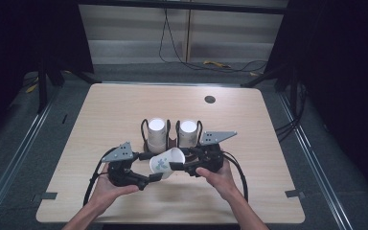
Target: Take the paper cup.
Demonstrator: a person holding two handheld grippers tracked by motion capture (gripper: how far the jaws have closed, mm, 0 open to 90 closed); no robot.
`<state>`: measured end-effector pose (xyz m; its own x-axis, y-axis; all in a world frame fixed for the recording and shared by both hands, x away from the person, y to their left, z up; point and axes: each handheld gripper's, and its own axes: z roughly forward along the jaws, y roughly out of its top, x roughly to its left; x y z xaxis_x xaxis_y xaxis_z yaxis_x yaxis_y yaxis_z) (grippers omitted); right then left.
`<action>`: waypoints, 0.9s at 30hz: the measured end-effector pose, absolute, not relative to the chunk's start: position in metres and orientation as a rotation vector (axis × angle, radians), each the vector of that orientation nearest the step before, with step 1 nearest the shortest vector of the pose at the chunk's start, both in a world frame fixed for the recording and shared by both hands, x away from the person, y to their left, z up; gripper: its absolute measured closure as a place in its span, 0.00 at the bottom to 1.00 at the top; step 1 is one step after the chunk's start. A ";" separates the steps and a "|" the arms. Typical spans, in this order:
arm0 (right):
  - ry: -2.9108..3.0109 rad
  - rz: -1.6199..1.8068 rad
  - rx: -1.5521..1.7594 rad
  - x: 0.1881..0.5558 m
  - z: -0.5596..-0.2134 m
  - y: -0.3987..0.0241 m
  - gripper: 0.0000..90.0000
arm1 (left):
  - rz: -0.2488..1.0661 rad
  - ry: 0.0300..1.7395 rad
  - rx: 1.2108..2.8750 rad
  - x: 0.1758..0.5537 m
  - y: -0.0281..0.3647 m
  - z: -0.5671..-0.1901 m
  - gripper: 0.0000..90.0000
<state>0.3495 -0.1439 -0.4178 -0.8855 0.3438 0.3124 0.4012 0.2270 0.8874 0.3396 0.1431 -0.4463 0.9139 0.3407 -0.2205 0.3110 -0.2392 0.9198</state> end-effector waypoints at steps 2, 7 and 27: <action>-2.405 -1.783 -0.727 0.350 -0.419 -0.144 0.42 | 0.031 0.479 1.838 0.340 0.143 -0.446 0.18; -2.370 -1.798 -0.717 0.351 -0.420 -0.144 0.42 | 0.030 0.471 1.841 0.339 0.141 -0.446 0.18; -2.323 -1.805 -0.688 0.350 -0.423 -0.140 0.42 | 0.025 0.427 1.868 0.339 0.134 -0.453 0.18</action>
